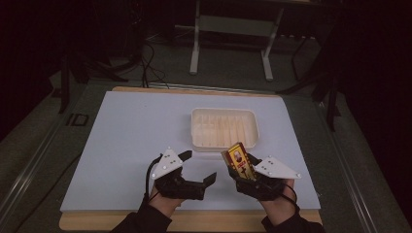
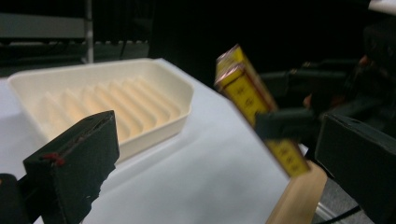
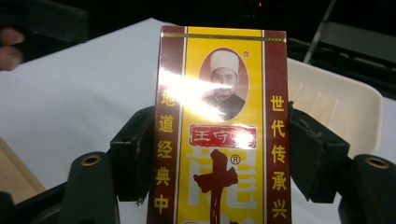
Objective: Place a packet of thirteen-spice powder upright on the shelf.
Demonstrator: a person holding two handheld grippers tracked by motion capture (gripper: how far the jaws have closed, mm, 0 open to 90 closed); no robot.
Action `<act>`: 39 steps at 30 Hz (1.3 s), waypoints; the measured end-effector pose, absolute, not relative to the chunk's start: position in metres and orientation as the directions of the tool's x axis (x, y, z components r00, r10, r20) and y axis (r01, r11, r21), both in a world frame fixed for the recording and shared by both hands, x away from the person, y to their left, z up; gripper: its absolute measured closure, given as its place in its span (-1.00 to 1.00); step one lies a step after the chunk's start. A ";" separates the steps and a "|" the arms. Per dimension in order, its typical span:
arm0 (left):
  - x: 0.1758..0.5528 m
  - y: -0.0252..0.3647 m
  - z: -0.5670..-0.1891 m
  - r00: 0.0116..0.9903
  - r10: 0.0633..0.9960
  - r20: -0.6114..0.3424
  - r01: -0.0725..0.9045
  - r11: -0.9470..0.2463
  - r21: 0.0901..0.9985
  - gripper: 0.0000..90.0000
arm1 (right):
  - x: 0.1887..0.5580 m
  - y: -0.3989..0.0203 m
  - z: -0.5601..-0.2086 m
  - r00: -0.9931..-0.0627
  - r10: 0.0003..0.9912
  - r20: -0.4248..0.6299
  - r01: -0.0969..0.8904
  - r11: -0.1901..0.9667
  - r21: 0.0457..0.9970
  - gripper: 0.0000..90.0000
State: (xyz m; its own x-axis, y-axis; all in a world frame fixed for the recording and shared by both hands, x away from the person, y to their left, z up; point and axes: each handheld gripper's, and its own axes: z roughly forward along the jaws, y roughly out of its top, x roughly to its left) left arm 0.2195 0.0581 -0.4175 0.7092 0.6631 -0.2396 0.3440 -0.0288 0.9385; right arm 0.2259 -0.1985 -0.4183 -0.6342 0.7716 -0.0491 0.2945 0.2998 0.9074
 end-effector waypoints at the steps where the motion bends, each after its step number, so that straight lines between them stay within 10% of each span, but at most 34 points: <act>1: 0.221 0.055 -0.415 0.711 0.662 -0.235 0.336 -0.027 0.941 -0.98 | 0.225 -0.197 -0.418 -0.635 0.770 -0.054 0.283 0.297 0.912 -0.29; 24: 0.261 0.021 -0.417 0.721 0.561 -0.405 0.485 0.008 0.875 0.22 | 0.218 -0.181 -0.423 -0.654 0.750 -0.096 0.224 0.313 0.923 -0.29; 39: 0.261 0.018 -0.404 0.728 0.544 -0.416 0.486 0.019 0.874 0.52 | 0.219 -0.182 -0.424 -0.641 0.763 -0.085 0.225 0.292 0.930 -0.29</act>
